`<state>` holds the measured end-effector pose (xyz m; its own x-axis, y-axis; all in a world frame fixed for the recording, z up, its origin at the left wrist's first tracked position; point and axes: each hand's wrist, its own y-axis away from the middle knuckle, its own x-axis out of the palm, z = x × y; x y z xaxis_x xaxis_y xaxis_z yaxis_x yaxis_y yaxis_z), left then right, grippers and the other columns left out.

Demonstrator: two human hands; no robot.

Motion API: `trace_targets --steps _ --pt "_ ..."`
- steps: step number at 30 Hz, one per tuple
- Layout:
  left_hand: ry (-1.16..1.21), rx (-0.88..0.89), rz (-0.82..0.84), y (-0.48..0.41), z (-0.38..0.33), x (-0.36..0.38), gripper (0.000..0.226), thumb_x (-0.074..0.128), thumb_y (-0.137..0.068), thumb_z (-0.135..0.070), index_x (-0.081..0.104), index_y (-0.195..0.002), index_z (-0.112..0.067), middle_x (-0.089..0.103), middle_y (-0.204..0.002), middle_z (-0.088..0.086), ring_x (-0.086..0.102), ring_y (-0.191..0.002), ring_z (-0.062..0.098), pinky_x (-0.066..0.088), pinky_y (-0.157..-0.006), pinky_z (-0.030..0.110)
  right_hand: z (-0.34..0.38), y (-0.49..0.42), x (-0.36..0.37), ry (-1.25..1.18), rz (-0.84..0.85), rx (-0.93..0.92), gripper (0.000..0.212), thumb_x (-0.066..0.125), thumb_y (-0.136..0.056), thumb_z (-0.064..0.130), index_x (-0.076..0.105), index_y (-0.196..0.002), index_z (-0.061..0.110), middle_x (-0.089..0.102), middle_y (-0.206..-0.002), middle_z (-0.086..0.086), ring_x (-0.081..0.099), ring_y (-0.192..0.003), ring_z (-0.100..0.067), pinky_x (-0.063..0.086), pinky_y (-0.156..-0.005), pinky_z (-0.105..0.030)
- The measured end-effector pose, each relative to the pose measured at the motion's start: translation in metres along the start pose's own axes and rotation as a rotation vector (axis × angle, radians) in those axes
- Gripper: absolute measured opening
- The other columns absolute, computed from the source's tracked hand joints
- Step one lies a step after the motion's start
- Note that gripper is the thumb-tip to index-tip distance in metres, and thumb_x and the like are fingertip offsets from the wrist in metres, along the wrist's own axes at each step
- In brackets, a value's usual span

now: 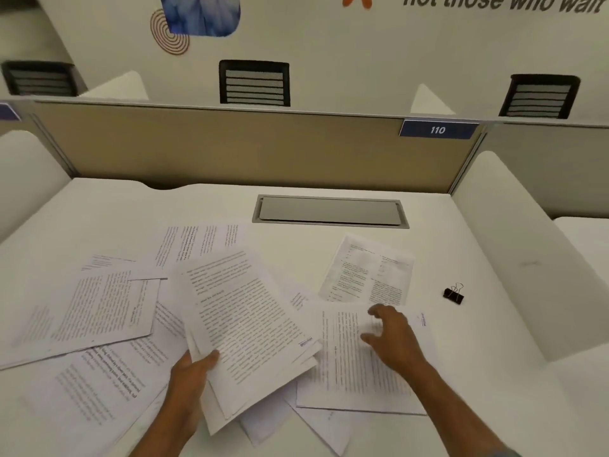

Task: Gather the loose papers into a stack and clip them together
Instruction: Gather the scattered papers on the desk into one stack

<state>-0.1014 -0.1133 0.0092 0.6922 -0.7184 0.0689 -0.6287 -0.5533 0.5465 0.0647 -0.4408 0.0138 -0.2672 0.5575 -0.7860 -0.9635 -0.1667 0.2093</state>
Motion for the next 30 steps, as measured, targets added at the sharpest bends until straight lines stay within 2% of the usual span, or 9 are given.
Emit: trace_targets --steps 3,6,9,11,14,18,23,28,30 --pt "0.04 0.042 -0.065 0.009 0.004 -0.002 0.05 0.063 -0.097 -0.004 0.056 -0.14 -0.028 0.071 -0.113 -0.009 0.066 -0.102 0.018 0.051 -0.084 0.033 -0.014 -0.037 -0.013 0.224 0.152 -0.032 0.081 0.083 -0.078 0.04 0.043 -0.147 0.024 0.046 -0.152 -0.002 0.041 -0.14 -0.026 0.034 -0.116 -0.049" --pt "0.054 0.064 -0.099 0.014 0.006 -0.004 0.047 0.063 -0.097 -0.004 0.058 -0.134 -0.032 0.072 -0.115 -0.009 0.067 -0.104 0.018 0.051 -0.087 0.035 -0.021 -0.055 -0.017 0.349 0.235 -0.062 0.101 0.084 -0.07 0.05 0.032 -0.153 0.026 0.038 -0.156 -0.003 0.034 -0.144 -0.026 0.03 -0.117 -0.051" --pt "0.056 0.059 -0.109 0.016 0.012 -0.006 0.045 0.063 -0.097 -0.004 0.059 -0.132 -0.032 0.073 -0.115 -0.008 0.068 -0.105 0.02 0.053 -0.081 0.033 -0.026 -0.066 -0.02 0.431 0.251 -0.097 0.108 0.085 -0.064 0.059 0.032 -0.153 0.026 0.037 -0.154 -0.003 0.034 -0.142 -0.026 0.032 -0.115 -0.051" --pt "0.047 0.05 -0.102 0.015 0.015 -0.009 0.045 0.063 -0.097 -0.004 0.058 -0.135 -0.029 0.073 -0.117 -0.004 0.068 -0.106 0.022 0.054 -0.084 0.036 -0.026 -0.072 -0.023 0.485 0.269 -0.127 0.107 0.084 -0.061 0.063 0.036 -0.149 0.027 0.04 -0.149 -0.002 0.037 -0.137 -0.025 0.034 -0.112 -0.049" --pt "0.022 0.042 -0.098 0.011 0.018 -0.013 0.047 0.062 -0.097 -0.004 0.056 -0.14 -0.022 0.071 -0.125 0.005 0.067 -0.109 0.029 0.051 -0.098 0.046 -0.025 -0.077 -0.024 0.484 0.29 -0.15 0.103 0.085 -0.058 0.063 0.04 -0.144 0.028 0.046 -0.143 -0.001 0.04 -0.133 -0.024 0.034 -0.111 -0.048" --pt "-0.017 0.03 -0.07 0.01 0.015 -0.014 0.043 0.062 -0.097 -0.004 0.058 -0.135 -0.024 0.072 -0.121 0.004 0.066 -0.111 0.032 0.05 -0.1 0.052 -0.024 -0.08 -0.026 0.48 0.316 -0.142 0.094 0.086 -0.057 0.063 0.045 -0.135 0.03 0.053 -0.134 0.001 0.045 -0.126 -0.022 0.035 -0.108 -0.047" --pt "-0.018 0.024 -0.047 0.008 0.011 -0.019 0.04 0.062 -0.096 -0.003 0.059 -0.131 -0.023 0.072 -0.119 0.005 0.066 -0.109 0.032 0.05 -0.099 0.05 -0.019 -0.08 -0.028 0.495 0.327 -0.119 0.086 0.086 -0.057 0.064 0.052 -0.127 0.026 0.054 -0.125 0.001 0.048 -0.12 -0.022 0.043 -0.105 -0.044" --pt "-0.027 0.019 -0.055 0.005 0.011 -0.025 0.038 0.062 -0.096 -0.003 0.062 -0.125 -0.026 0.073 -0.116 0.002 0.067 -0.106 0.03 0.053 -0.091 0.045 -0.018 -0.076 -0.031 0.361 0.375 -0.072 0.069 0.092 -0.06 0.047 0.049 -0.111 0.028 0.065 -0.111 0.007 0.065 -0.097 -0.016 0.054 -0.081 -0.031" --pt "-0.032 0.02 -0.063 0.004 0.011 -0.028 0.037 0.063 -0.096 -0.002 0.062 -0.122 -0.027 0.073 -0.116 0.0 0.067 -0.105 0.028 0.053 -0.09 0.044 -0.019 -0.075 -0.034 0.361 0.388 -0.059 0.062 0.091 -0.065 0.043 0.051 -0.11 0.028 0.065 -0.108 0.008 0.067 -0.095 -0.016 0.055 -0.08 -0.032"
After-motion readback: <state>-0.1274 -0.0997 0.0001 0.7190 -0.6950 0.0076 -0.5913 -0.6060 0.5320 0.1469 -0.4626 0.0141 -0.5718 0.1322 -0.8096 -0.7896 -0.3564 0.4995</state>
